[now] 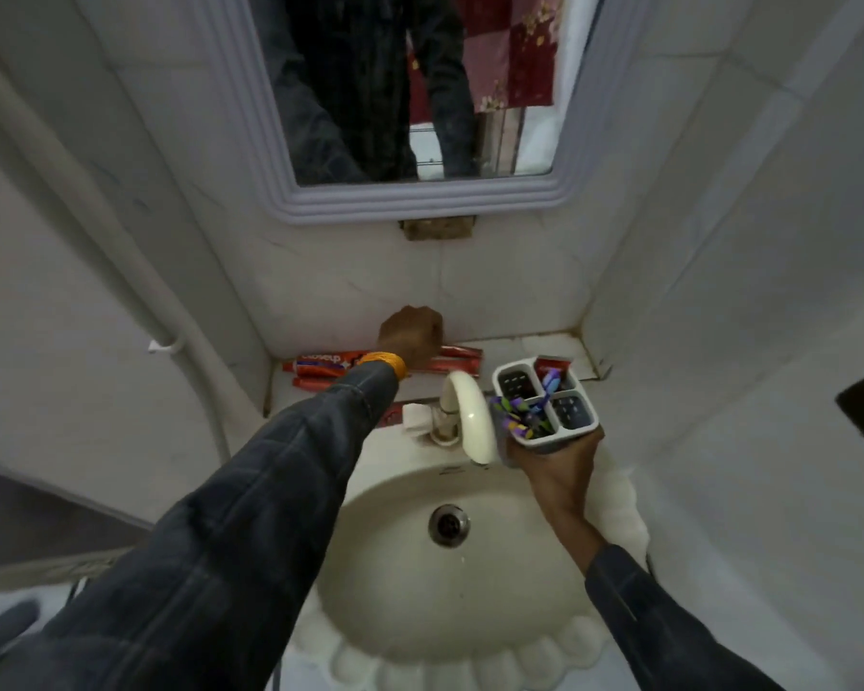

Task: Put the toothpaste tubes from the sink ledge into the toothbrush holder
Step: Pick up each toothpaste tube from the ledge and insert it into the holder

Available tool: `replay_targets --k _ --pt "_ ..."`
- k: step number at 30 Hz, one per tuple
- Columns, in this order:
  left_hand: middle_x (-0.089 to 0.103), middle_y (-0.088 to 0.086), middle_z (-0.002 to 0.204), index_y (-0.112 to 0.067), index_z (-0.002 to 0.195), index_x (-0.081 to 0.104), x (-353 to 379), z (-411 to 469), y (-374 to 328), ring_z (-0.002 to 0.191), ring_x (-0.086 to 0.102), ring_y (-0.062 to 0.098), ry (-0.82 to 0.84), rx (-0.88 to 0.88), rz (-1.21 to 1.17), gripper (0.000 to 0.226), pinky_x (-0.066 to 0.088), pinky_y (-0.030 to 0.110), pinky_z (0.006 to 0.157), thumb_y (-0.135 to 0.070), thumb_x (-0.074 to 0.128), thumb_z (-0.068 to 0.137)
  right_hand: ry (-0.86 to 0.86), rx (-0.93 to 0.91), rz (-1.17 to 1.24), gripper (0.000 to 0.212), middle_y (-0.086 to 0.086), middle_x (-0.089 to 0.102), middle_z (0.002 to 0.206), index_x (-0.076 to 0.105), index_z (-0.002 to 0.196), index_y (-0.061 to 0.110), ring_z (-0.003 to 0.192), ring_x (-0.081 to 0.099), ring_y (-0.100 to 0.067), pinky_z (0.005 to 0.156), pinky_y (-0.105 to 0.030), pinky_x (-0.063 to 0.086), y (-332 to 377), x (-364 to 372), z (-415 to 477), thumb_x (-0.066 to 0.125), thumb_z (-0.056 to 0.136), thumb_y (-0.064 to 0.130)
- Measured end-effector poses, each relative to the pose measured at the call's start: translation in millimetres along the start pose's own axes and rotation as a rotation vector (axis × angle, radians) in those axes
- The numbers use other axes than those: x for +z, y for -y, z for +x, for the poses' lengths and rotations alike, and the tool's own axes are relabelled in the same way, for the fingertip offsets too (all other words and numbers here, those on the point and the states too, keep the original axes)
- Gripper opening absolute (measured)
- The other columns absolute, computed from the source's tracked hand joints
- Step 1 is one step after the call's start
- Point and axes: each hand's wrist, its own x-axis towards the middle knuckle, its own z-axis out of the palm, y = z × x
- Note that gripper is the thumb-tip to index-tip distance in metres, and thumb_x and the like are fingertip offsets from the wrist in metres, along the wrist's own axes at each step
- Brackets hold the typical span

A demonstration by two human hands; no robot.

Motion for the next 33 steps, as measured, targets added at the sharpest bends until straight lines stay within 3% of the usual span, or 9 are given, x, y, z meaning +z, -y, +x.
replay_targets --k 3,6,8,11,14,23,28,31,33 --pt "0.067 0.016 0.12 -0.009 0.113 0.069 12 -13 47 0.108 0.064 0.035 0.178 -0.105 0.071 0.028 0.053 0.039 0.095 -0.017 0.066 0.086 -0.011 -0.011 0.025 0.105 0.001 0.061 0.131 0.039 0.14 0.008 0.103 0.061 0.022 0.092 -0.007 0.052 -1 1 -1 0.099 0.055 -0.003" --pt "0.063 0.016 0.127 -0.009 0.124 0.062 29 -26 72 0.113 0.062 0.034 0.203 -0.137 0.113 0.034 0.051 0.039 0.099 -0.017 0.063 0.091 -0.004 -0.022 0.005 0.108 0.002 0.06 0.133 0.037 0.143 0.006 0.109 0.061 0.019 0.092 -0.007 0.052 -3 0 0 0.099 0.055 -0.004" --pt "0.065 0.015 0.124 -0.009 0.12 0.062 34 -33 81 0.112 0.062 0.034 0.186 -0.104 0.131 0.028 0.051 0.041 0.1 -0.017 0.057 0.093 0.007 -0.028 -0.002 0.108 -0.001 0.059 0.135 0.036 0.143 0.004 0.109 0.062 0.018 0.089 -0.006 0.051 -5 1 1 0.098 0.055 -0.007" --pt "0.067 0.01 0.119 -0.013 0.109 0.067 41 -36 85 0.108 0.063 0.03 0.252 -0.043 0.14 0.026 0.053 0.037 0.096 -0.024 0.07 0.085 0.007 -0.035 0.002 0.109 -0.006 0.058 0.14 0.034 0.143 0.006 0.111 0.062 0.015 0.089 -0.007 0.052 -7 1 1 0.098 0.055 -0.006" --pt "0.07 0.011 0.111 -0.013 0.105 0.068 54 -40 76 0.098 0.065 0.028 0.277 0.036 0.193 0.026 0.053 0.033 0.083 -0.028 0.071 0.085 0.012 -0.056 -0.003 0.108 -0.006 0.056 0.14 0.033 0.144 0.004 0.111 0.06 0.019 0.088 -0.004 0.05 -8 4 0 0.096 0.057 -0.009" --pt "0.07 0.015 0.113 -0.01 0.107 0.068 48 -39 64 0.103 0.065 0.034 0.178 0.1 0.296 0.026 0.052 0.037 0.088 -0.028 0.054 0.094 0.003 -0.009 -0.013 0.107 -0.002 0.061 0.134 0.037 0.14 0.01 0.109 0.063 0.016 0.09 -0.006 0.052 -2 0 5 0.099 0.054 -0.004" --pt "0.07 0.014 0.106 -0.012 0.097 0.069 -41 -25 49 0.096 0.065 0.033 -0.04 0.047 0.103 0.018 0.054 0.037 0.086 -0.022 0.072 0.083 -0.012 -0.011 0.006 0.104 0.004 0.061 0.131 0.038 0.138 0.019 0.107 0.06 0.021 0.091 -0.006 0.051 0 0 -2 0.098 0.056 -0.004" --pt "0.073 0.011 0.102 -0.012 0.096 0.071 -82 -14 11 0.092 0.068 0.028 -0.124 0.135 -0.033 0.026 0.056 0.038 0.087 -0.021 0.082 0.074 -0.001 0.002 0.025 0.109 0.0 0.06 0.137 0.037 0.142 0.013 0.11 0.06 0.02 0.091 -0.005 0.051 -2 0 -2 0.1 0.055 0.001" --pt "0.072 0.009 0.1 -0.01 0.096 0.069 -93 -11 -23 0.085 0.066 0.022 -0.188 0.242 -0.149 0.029 0.056 0.032 0.075 -0.019 0.084 0.073 0.015 0.0 0.03 0.111 -0.001 0.061 0.138 0.037 0.143 0.012 0.111 0.061 0.018 0.091 -0.006 0.051 -1 -3 -1 0.102 0.053 0.004"
